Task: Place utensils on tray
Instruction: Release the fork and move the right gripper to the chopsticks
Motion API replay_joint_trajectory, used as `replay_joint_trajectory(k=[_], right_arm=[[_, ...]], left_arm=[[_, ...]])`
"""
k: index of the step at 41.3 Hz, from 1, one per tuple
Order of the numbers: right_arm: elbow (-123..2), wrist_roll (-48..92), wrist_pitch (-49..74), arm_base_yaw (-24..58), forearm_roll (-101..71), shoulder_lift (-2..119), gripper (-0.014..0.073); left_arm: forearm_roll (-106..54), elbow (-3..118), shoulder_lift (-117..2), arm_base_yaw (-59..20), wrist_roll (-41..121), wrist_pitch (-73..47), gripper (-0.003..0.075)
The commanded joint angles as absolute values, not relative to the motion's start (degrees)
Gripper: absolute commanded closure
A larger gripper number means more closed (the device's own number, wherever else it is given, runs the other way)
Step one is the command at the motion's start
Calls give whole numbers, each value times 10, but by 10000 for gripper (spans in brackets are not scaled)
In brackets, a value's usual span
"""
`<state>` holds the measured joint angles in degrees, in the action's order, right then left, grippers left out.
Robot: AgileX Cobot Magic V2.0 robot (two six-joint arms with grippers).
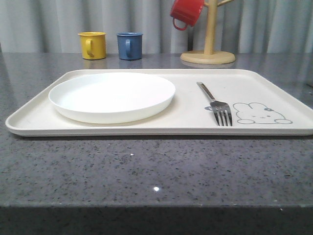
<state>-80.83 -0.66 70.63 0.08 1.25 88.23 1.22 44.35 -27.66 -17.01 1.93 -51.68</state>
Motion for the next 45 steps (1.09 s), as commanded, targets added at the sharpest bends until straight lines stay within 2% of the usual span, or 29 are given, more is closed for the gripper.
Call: replay_joint_trajectory(k=[1,13,36,40,45], right_arm=[[-787,28,715,-26,17,858,284],[-724,61,662,-32,15,860,284],[-724,61,632,-32,-12,927,288],[-724,61,635,-32,-12,929,344],[-724,61,637,-32,-12,929,464]], left_arm=[[11,458,-281,-174,14,-475,407],[11,458,-281,-174,14,-475,407],[11,458,-281,-174,14,-475,407],[11,458,-281,-174,14,-475,407],[11,458,-281,-174,14,-475,407]])
